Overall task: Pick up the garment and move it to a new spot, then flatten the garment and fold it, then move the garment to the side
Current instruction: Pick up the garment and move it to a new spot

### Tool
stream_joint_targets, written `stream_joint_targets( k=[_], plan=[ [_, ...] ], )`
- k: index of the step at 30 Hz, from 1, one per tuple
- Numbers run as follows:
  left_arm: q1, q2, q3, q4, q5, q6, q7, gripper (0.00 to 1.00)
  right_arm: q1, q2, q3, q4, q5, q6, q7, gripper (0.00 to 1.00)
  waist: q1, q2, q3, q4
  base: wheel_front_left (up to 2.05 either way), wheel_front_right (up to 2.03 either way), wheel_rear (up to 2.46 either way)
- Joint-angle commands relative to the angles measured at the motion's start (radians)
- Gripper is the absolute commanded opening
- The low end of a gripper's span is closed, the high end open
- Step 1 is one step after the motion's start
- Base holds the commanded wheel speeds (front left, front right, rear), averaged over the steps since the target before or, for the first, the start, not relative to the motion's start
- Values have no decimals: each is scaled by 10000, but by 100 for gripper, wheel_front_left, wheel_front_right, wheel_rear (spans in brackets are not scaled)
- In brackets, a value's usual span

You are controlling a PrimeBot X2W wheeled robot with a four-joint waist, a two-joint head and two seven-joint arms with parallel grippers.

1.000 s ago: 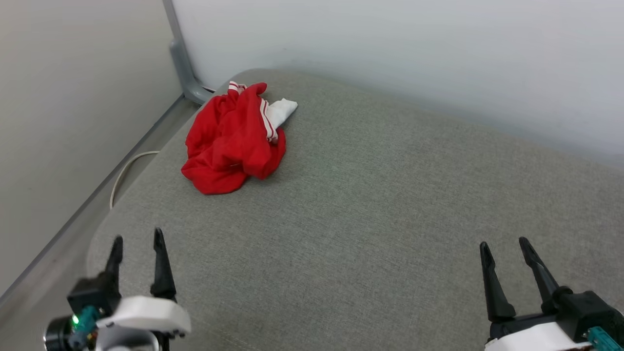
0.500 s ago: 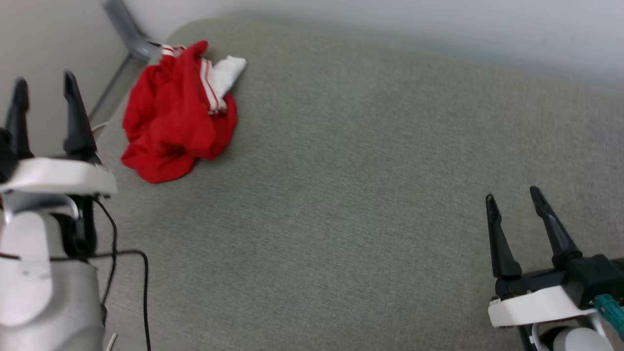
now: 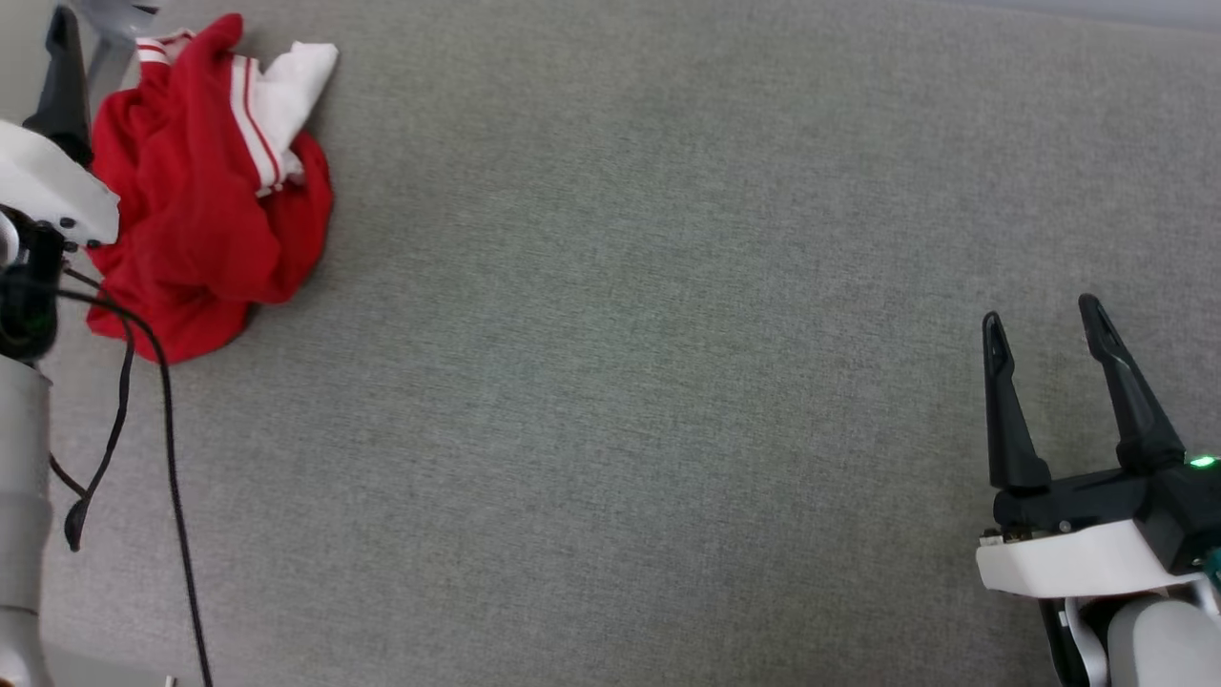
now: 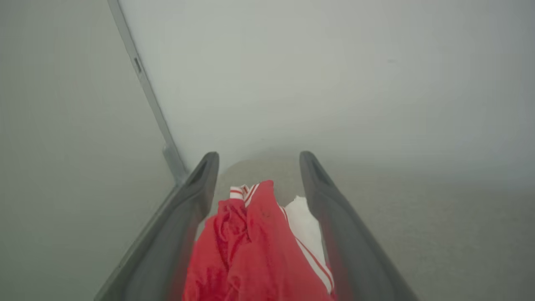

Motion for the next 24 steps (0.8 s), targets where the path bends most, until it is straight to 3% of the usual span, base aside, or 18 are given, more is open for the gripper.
stream_joint_targets(
  k=[1, 6, 12, 18, 24],
  plan=[
    [-244, 207, -403, 257, -496, -1, 703, 100, -194, 9, -4, -109, -47, -10, -25, 100, -2, 0, 251, -212, 0, 0, 0],
    [-756, 962, -1697, 669, -2121, -3, 3344, 100, -362, 9, -54, -259, -110, -10, -25, 100, -2, 0, 631, -460, 0, 0, 0],
    [-887, 1546, -2874, 857, -3252, -4, 5567, 100, -529, 9, -64, -337, -115, -9, -25, 100, -2, 0, 997, -727, 0, 0, 0],
    [-599, 1815, -4039, 1152, -3722, -4, 6719, 100, -720, 9, -73, -311, -48, -9, -25, 100, -2, 0, 1262, -966, 0, 0, 0],
    [-261, 1690, -5158, 1426, -4264, -14, 7068, 100, -815, 11, -52, -235, 37, -9, -25, 100, -2, 0, 1411, -1105, 0, 0, 0]
  ],
)
